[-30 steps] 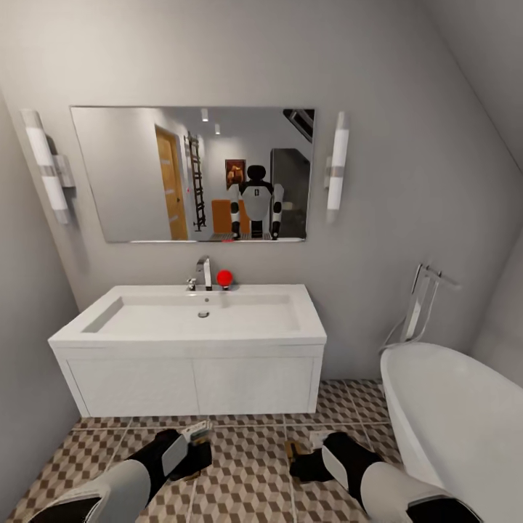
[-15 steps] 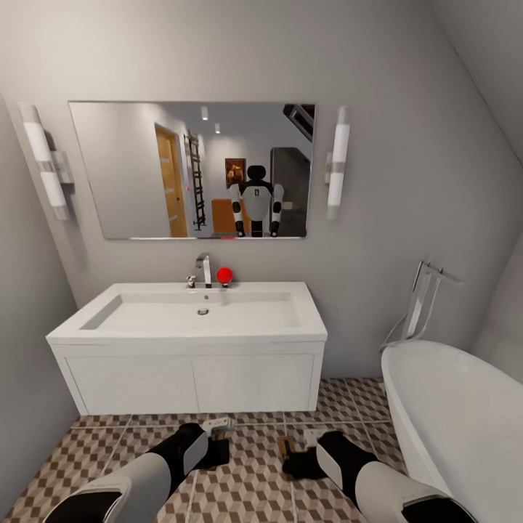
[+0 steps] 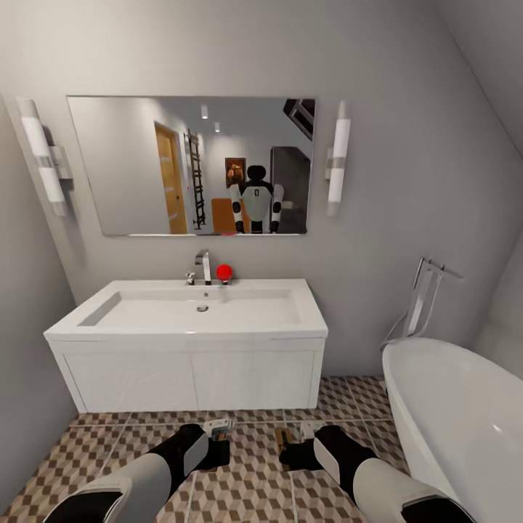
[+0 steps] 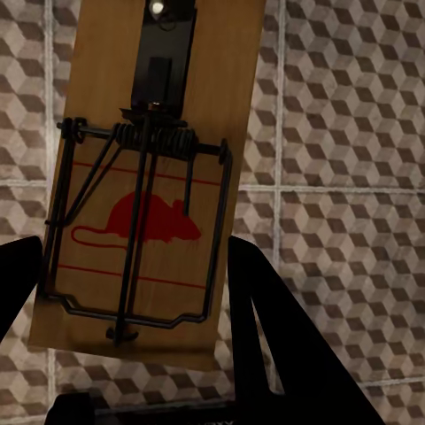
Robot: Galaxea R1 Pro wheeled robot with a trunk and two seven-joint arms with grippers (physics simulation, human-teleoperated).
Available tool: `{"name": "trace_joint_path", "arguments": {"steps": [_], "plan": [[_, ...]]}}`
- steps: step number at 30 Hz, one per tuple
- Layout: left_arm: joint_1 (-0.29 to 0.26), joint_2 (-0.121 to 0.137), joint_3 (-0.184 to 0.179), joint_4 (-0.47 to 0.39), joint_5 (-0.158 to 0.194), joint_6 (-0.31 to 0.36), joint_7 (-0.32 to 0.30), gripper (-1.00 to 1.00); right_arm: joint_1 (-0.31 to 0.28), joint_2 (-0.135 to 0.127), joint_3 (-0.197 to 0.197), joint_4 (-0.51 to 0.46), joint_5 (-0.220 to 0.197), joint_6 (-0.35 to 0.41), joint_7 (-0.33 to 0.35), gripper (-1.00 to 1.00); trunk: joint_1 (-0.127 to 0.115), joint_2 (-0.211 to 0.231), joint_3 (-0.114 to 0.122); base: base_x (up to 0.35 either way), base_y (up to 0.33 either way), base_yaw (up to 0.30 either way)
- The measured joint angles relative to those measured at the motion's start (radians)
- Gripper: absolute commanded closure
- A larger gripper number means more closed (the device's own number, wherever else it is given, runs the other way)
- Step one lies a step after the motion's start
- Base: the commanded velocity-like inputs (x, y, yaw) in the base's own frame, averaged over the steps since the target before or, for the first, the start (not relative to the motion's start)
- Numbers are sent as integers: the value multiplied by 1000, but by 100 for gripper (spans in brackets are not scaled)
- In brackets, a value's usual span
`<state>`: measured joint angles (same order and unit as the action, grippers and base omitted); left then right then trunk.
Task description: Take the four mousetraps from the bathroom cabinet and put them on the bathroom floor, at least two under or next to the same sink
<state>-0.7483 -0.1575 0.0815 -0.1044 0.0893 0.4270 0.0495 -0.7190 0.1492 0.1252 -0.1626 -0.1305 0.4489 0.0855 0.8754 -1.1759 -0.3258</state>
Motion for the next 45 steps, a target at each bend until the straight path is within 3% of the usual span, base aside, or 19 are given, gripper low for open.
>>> {"name": "trace_joint_path", "arguments": {"steps": [8,11,16,20,45], "plan": [[0,1,-1,1,-1,-13,0,100,0,1,1,-1,1,-2,1,100,31,-56,-25,0,0,0],[0,3,-2,9,0,-65,-1,100,1,2,4,-1,0,-22,1,100,42,-77,-35,0,0,0],[0,3,-2,92,0,-180,-3,100,1,3,5,4,1,-97,1,100,61,-112,-50,0,0,0],[1,-2,-2,130,-1,-229,-3,100,3,4,5,6,1,-111,0,100,77,-140,-63,0,0,0],[1,3,6,128,3,-239,-2,100,5,6,5,6,1,-131,0,100,173,-315,-141,0,0,0]]}}
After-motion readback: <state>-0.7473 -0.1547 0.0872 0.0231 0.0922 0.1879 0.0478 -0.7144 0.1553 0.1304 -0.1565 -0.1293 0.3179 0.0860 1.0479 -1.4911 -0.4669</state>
